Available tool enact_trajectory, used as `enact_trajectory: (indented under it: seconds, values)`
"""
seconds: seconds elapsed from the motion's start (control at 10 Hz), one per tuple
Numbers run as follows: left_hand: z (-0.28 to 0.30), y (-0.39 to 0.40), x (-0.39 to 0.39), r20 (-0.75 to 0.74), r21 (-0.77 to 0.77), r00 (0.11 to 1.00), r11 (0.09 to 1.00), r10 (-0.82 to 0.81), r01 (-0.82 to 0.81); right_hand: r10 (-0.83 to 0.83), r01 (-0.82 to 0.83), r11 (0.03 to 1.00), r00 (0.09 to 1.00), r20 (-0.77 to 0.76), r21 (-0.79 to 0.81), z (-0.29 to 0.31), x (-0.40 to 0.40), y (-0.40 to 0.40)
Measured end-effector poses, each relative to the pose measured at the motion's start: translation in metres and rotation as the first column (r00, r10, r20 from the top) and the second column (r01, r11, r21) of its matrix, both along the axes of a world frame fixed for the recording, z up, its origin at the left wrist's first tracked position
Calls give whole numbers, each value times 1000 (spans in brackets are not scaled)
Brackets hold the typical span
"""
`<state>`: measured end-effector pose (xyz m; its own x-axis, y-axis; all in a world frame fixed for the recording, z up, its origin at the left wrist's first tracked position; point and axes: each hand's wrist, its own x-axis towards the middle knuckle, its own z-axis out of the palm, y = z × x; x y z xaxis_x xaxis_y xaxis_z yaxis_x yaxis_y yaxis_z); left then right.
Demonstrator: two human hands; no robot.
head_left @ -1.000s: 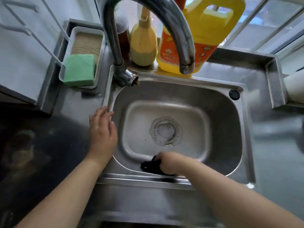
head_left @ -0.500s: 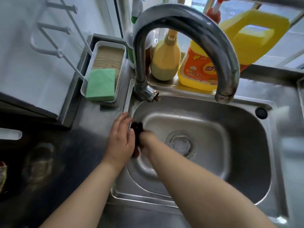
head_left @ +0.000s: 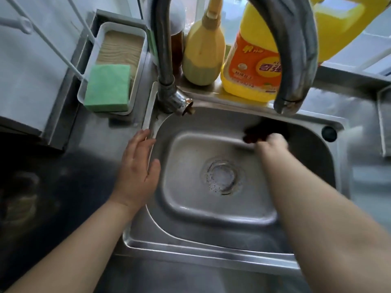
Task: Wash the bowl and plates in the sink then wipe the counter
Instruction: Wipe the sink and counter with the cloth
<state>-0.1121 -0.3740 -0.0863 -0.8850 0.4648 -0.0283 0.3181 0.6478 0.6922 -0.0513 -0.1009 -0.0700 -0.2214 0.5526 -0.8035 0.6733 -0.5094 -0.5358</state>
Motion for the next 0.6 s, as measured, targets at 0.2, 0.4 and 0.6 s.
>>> enact_trajectory:
  seconds: [0.2,0.4,0.6]
  values:
    - [-3,-2,1,-43,3,999,1000,-17,17,-294,271,953,933,-205,-136,-52,-45,-13]
    - [-2,-1,2,-68,-37,996,998,-53,51,-321,316,946,879,-352,-74,-25,50,68]
    - [-4,-2,2,-95,-91,994,995,-46,37,626,-370,544,777,-70,754,-21,95,75]
